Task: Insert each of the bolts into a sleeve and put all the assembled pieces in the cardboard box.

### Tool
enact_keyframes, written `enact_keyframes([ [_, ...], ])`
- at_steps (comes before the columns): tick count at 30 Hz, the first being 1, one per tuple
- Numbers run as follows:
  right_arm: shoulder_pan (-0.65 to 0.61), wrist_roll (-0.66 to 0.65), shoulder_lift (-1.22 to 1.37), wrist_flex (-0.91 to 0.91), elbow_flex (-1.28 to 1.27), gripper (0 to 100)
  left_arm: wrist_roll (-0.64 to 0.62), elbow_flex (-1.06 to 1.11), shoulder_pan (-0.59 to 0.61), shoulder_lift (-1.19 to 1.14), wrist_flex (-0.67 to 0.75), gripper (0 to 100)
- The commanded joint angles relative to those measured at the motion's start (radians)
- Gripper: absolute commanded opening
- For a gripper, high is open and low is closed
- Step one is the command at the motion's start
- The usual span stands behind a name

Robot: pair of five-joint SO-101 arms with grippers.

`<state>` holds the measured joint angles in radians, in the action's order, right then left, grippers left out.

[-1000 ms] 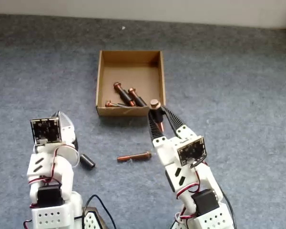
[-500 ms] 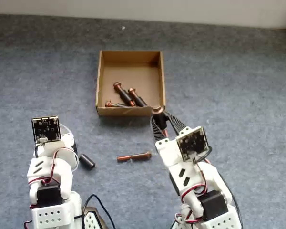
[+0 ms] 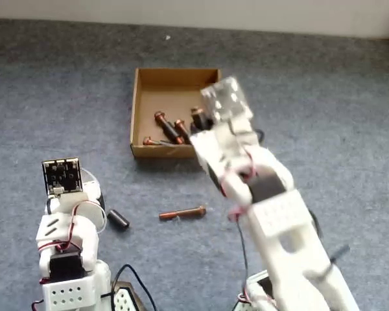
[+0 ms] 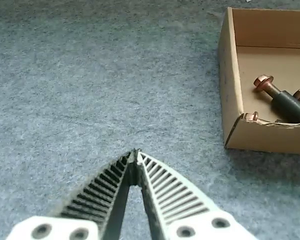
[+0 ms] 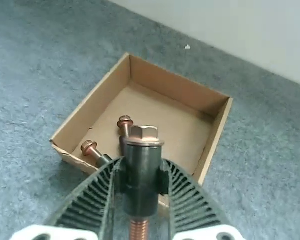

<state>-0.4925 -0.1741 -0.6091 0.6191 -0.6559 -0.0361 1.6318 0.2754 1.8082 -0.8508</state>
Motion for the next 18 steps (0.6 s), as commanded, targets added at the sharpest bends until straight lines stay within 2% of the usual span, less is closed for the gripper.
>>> enact_keyframes([
  [1,0.002,0.012,0.180,-0.021,0.200,1.2,0.015,-0.010,0.015,0.008,-0.005,1],
  [10,0.002,0.012,0.607,-0.131,0.407,1.2,0.015,-0.010,0.015,0.008,-0.005,1],
  [18,0.008,0.012,0.814,-0.124,0.567,2.3,0.017,-0.010,0.015,0.008,-0.005,1],
])
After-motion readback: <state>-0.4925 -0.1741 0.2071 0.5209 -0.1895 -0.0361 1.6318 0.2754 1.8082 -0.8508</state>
